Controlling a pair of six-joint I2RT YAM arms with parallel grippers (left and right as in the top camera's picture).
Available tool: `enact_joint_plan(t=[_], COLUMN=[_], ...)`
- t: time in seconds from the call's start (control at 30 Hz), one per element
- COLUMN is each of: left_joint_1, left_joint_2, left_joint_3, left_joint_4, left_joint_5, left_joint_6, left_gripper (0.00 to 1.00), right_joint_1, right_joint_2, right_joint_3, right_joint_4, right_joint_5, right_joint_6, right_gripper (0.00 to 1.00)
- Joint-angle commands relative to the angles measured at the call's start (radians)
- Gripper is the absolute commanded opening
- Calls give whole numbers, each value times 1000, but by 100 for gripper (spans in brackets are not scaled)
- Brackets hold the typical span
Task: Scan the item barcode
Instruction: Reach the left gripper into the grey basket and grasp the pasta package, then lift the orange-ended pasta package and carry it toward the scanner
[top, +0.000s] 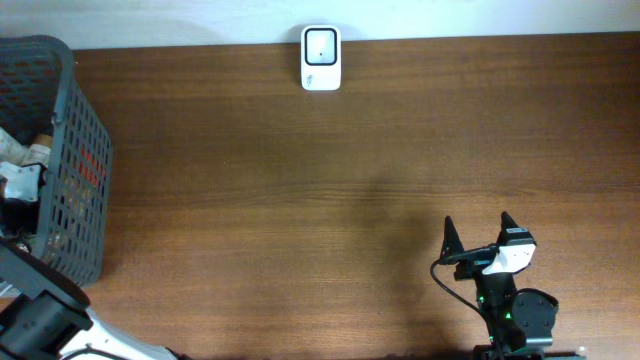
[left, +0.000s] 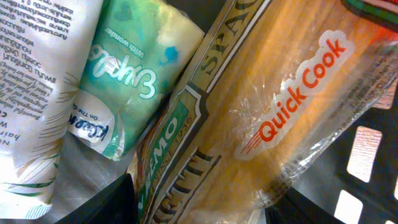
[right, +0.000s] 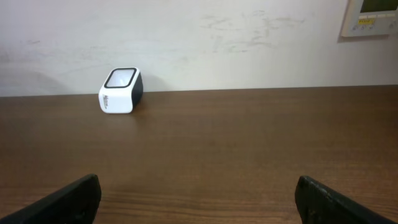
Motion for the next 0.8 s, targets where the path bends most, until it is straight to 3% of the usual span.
enact_joint_plan(t=[0.0, 0.07, 0.2, 0.27, 0.37, 0.4, 0.43, 0.63, 0.77], left_joint_1=[0, -1, -1, -1, 0, -1, -1, -1, -1], left_joint_2=[39, 66, 99, 106, 106, 106, 106, 102, 102], left_joint_3=[-13, -13, -13, -13, -13, -11, -11, 49, 271], left_joint_4=[-3, -14, -19, -19, -18, -19, -20, -65, -224], left_joint_5=[21, 22, 21, 21, 21, 21, 20, 18, 46], left_joint_6=[2, 2, 2, 2, 2, 1, -10, -93, -156], left_gripper=[64, 70, 70, 57, 23, 4, 0, 0, 0], right_joint_1=[-9, -9, -9, -9, -9, -9, -9, -9, -9], right_joint_2=[-7, -7, -7, -7, -7, -7, -7, -7, -7], right_joint_3=[-5, -5, -5, -5, -5, -5, -5, -5, -5], right_joint_4=[-3, -3, -3, -3, -3, -3, -3, -3, -3], right_joint_5=[-5, -5, -5, -5, -5, -5, -5, -5, -5], right_joint_6=[-5, -5, -5, -5, -5, -5, -5, -5, -5], right_gripper=[99, 99, 99, 99, 99, 99, 99, 99, 99])
